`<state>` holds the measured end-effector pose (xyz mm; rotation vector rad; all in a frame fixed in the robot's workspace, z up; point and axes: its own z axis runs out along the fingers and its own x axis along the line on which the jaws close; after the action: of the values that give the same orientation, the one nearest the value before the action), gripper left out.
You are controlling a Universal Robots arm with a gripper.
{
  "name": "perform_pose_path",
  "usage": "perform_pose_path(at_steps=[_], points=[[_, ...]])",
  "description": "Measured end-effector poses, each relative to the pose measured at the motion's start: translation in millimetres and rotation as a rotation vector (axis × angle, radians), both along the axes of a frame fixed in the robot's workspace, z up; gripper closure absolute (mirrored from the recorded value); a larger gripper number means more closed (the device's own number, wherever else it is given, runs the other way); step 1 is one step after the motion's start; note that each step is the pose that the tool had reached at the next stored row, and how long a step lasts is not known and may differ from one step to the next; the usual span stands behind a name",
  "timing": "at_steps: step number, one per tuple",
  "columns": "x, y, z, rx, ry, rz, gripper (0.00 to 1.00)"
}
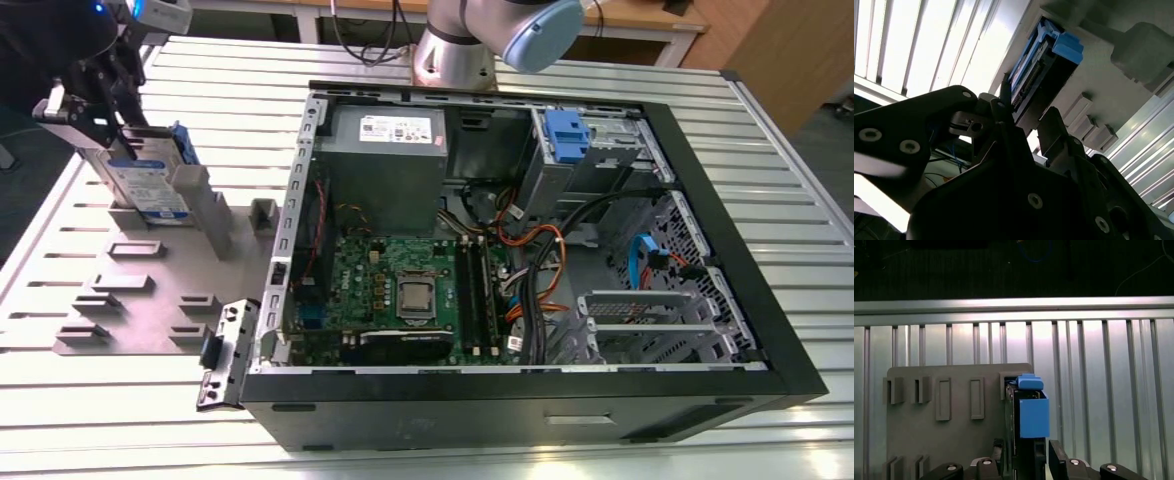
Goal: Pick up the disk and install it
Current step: 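Pick up the disk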
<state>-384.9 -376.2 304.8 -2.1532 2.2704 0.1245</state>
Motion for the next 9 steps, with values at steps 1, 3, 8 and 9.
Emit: perform_pose_path(at_steps=[1, 3, 8, 9], points=[[0.0, -0.1, 0.0, 0.0, 0.0, 0.0, 0.53], [0.0, -0.2, 0.0, 0.0, 0.0, 0.0, 0.6], [0.0, -0.4, 0.0, 0.0, 0.0, 0.0, 0.6], [0.0, -0.8, 0.0, 0.0, 0.0, 0.0, 0.6]])
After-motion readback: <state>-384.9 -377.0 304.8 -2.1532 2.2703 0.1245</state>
